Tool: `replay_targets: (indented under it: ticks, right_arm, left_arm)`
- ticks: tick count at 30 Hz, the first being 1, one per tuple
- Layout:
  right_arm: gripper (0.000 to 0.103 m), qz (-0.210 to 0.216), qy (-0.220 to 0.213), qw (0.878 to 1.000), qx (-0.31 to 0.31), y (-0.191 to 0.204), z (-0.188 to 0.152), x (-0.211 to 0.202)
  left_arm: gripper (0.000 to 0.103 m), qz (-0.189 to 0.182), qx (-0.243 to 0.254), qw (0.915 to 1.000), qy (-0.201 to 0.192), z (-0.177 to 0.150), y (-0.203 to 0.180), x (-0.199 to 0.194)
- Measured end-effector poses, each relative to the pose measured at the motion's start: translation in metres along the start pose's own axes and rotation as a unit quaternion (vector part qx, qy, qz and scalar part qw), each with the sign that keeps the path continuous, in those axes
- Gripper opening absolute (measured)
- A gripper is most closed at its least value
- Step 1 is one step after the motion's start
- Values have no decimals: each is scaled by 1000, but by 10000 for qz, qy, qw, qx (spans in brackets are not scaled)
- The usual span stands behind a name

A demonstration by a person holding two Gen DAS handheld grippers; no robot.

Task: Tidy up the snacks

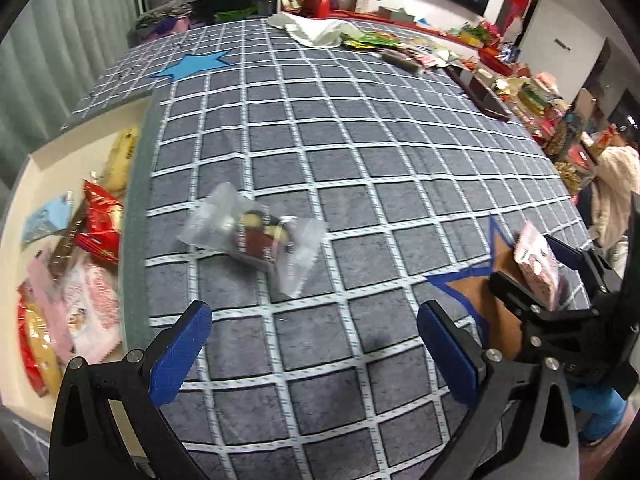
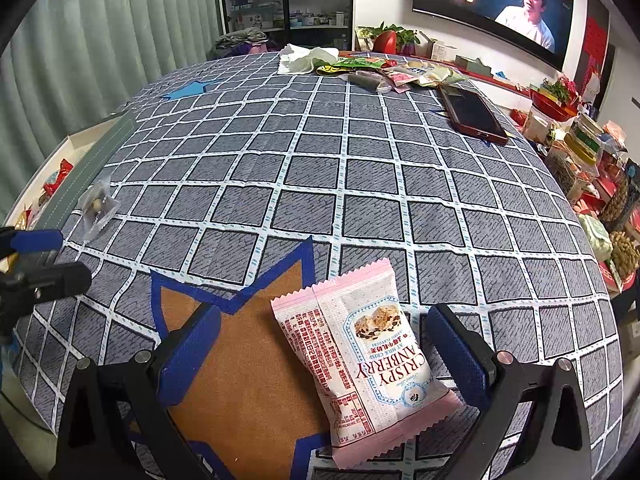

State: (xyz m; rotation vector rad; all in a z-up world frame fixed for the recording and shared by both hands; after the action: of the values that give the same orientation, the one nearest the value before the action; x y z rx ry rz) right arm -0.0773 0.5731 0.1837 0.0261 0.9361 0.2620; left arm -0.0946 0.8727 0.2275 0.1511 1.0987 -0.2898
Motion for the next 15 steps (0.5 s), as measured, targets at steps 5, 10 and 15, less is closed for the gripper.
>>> replay_targets:
  ticks: [5, 10, 15]
  right_arm:
    - [103, 117, 517, 9980, -353, 3, 3, 1]
    - [103, 216, 1380, 9859, -923, 5, 12, 7]
    - [103, 159, 1682, 9803, -1022, 8, 20, 14]
  left_arm:
    - [103, -60, 145, 9998, 91, 12, 4, -2]
    - [103, -109, 175, 9995, 220, 22, 10, 7]
    - [103, -407, -404, 9976, 386, 18, 24, 14]
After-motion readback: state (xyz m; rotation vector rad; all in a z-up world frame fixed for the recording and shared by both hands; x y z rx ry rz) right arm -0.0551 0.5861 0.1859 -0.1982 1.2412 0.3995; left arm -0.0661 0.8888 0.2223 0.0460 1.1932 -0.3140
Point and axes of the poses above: each gripper's, at about its wrist camera, not at the fingertips, and x roughly the way its jaws point, y to its left, z to its top, the point moved 4 cm from there along x, roughly the way its jaws point, and after that the axes turned 13 degrees about x, right-handed, at the moved point
